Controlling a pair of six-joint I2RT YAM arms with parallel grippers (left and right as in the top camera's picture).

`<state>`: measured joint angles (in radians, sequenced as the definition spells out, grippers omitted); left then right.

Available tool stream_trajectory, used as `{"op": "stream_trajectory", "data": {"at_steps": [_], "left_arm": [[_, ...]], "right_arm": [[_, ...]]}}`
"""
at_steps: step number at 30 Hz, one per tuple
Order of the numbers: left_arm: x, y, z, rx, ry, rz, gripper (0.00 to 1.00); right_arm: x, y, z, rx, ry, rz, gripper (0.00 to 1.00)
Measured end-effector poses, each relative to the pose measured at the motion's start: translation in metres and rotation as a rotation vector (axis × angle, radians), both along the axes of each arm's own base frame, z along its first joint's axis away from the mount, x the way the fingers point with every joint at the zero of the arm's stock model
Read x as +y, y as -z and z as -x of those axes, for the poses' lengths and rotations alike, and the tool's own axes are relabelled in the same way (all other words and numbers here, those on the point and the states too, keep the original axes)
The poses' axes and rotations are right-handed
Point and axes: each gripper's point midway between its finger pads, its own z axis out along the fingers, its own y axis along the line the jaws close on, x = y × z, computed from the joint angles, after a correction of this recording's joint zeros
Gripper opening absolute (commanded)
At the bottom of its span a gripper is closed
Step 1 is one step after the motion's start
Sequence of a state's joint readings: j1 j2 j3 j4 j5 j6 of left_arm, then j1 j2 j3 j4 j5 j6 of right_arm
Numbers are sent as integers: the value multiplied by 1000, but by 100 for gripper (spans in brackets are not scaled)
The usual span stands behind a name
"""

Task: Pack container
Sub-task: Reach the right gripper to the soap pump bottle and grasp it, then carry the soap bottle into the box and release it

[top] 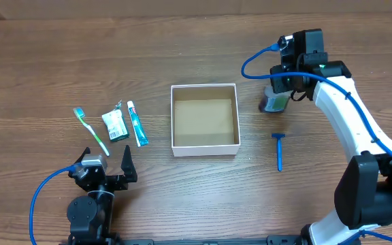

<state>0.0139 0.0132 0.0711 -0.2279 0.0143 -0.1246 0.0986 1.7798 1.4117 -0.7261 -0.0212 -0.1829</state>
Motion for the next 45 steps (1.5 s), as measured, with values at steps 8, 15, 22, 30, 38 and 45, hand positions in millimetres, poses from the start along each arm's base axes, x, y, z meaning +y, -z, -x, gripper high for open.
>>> {"op": "stream_trajectory", "data": {"at_steps": [8, 15, 22, 30, 38, 45], "left_arm": [[0, 0, 0, 0, 0, 0, 100], [0, 0, 0, 0, 0, 0, 100], [0, 0, 0, 0, 0, 0, 100], [0, 0, 0, 0, 0, 0, 100], [0, 0, 0, 0, 0, 0, 100], [0, 0, 0, 0, 0, 0, 100]], "right_arm": [[-1, -5, 1, -7, 6, -1, 20], [2, -57, 8, -121, 34, -36, 19], [41, -112, 37, -215, 28, -125, 16], [117, -143, 66, -285, -47, -207, 16], [177, -153, 83, -330, -113, -265, 16], [181, -94, 57, -267, -45, -131, 16]]}}
